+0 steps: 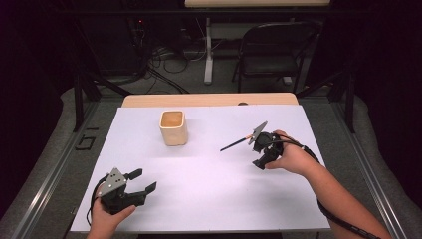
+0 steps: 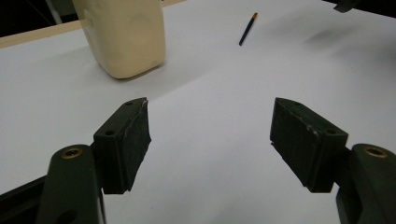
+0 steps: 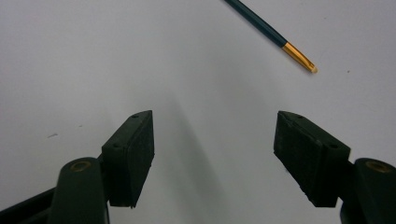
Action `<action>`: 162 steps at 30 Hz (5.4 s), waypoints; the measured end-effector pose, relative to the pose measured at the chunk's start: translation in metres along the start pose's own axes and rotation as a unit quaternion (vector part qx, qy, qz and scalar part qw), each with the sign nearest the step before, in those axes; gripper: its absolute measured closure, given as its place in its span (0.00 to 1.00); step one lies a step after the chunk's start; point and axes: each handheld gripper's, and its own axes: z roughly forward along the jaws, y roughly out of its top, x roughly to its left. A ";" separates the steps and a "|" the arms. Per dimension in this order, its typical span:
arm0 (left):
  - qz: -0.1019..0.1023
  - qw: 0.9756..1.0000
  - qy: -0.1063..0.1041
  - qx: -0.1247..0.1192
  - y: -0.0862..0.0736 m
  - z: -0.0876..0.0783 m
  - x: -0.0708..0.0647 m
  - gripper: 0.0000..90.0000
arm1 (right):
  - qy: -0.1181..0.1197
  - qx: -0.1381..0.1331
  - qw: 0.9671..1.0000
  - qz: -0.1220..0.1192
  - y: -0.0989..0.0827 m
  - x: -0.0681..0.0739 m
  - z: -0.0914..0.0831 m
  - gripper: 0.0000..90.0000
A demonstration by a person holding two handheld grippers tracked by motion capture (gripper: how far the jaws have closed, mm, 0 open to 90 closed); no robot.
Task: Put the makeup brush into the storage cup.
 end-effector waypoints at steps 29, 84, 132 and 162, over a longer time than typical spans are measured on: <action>0.000 1.000 -0.002 0.004 -0.001 0.002 0.001 0.32 | -0.006 0.032 0.999 -0.025 0.023 -0.035 0.025 0.33; -0.003 1.000 -0.007 0.012 -0.002 0.002 0.003 0.32 | 0.006 0.072 0.994 -0.081 0.067 -0.061 0.053 0.51; -0.011 1.000 -0.005 0.010 -0.003 0.002 0.004 0.32 | 0.028 0.119 0.986 -0.113 0.082 -0.061 0.083 0.65; -0.013 1.000 -0.005 0.011 -0.004 0.001 0.005 0.32 | 0.048 0.141 0.981 -0.124 0.085 -0.063 0.099 0.72</action>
